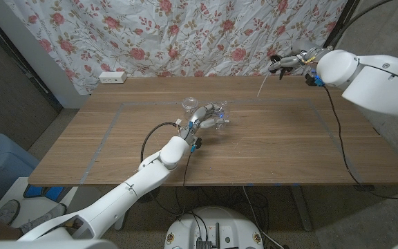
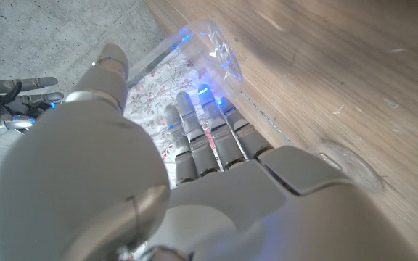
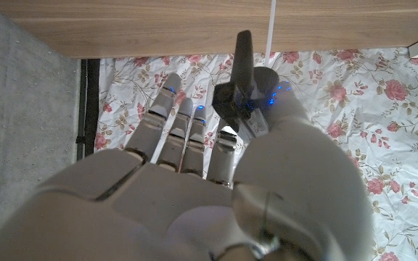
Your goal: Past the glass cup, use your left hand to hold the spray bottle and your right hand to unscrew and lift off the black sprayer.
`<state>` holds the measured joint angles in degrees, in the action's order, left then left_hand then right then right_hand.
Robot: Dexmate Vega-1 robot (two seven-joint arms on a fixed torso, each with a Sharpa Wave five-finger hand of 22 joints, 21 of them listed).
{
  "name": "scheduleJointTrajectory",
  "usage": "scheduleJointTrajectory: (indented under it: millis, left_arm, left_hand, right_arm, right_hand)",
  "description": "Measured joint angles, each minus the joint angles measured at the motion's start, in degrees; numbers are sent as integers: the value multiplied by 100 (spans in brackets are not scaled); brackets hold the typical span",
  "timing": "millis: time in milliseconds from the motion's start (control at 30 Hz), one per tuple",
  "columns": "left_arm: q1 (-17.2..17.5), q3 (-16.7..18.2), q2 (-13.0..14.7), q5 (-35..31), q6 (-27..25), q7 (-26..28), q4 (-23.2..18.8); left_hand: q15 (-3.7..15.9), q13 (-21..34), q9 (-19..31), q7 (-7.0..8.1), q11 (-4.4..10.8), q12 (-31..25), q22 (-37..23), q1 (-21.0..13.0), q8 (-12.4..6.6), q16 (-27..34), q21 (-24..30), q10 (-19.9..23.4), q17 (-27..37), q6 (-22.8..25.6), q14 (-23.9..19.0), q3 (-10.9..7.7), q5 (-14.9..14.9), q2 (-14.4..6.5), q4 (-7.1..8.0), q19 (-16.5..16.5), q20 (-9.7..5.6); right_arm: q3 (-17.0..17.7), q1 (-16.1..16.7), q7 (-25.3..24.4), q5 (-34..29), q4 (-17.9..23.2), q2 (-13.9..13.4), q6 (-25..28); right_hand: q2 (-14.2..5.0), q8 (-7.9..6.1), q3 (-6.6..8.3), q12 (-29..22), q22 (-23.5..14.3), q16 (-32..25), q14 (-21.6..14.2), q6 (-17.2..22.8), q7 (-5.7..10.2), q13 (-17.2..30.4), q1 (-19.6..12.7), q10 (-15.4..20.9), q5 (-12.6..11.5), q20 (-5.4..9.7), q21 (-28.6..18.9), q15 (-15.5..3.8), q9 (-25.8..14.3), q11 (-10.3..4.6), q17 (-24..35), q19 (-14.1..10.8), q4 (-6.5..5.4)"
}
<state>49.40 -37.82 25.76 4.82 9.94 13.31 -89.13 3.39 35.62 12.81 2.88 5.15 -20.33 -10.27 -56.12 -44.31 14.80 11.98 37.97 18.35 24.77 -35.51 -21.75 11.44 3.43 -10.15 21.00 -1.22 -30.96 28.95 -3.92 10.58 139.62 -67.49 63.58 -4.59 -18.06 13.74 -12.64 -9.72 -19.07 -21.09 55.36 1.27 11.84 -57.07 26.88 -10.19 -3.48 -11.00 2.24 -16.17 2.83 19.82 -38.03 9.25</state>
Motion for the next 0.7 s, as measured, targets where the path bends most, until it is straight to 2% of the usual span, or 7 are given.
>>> scheduleJointTrajectory:
  millis: [100, 300, 367, 700]
  left_arm:
    - [16, 21, 13, 42, -2, -23, 0]
    - [33, 48, 31, 135, -21, -78, 0]
    - [35, 57, 40, 163, -27, -96, 0]
    - [38, 74, 55, 278, -41, -172, 24]
  left_hand:
    - [-2, -31, -16, 1, 71, 26, 0, 0, 0, -31, -36, -13, -24, -1, 46, 0, 0, 0, 0, -53, 9]
    - [-20, -80, -58, 32, 115, 111, -28, 0, 0, -87, -37, -52, -28, -32, 183, 0, 0, 0, 0, -158, 54]
    - [-31, -112, -71, 53, 194, 139, -28, 0, 0, -105, -79, -54, -28, -53, 195, 0, 0, 0, 0, -226, 60]
    - [-50, -177, -116, 63, 255, 221, -27, 0, 0, -149, -80, -72, -55, -62, 360, -1, 0, 0, 0, -319, 91]
  right_arm:
    - [-83, -16, 33, -117, -82, 34, -52]
    - [-183, -3, 47, -270, -263, 128, -149]
    - [-215, 8, 65, -308, -330, 160, -181]
    - [-382, 10, 232, -468, -684, 333, -381]
  right_hand:
    - [0, 0, -16, 12, 0, 0, 0, 0, 0, 0, 0, 15, 0, 0, 0, 0, 0, -33, 0, 0, -16]
    - [0, 15, -16, 46, 0, 0, 0, 0, 0, 0, 0, 23, 0, 20, -1, 0, 0, -41, 0, 20, -16]
    - [0, 15, -16, 46, 0, 0, 0, 1, 0, 0, 0, 23, 0, 20, -4, 0, 1, -40, 0, 20, -16]
    - [0, 22, -41, 46, 0, 0, 0, -21, 21, 0, 0, -39, -21, 43, -4, 0, 1, -102, -1, 38, -41]
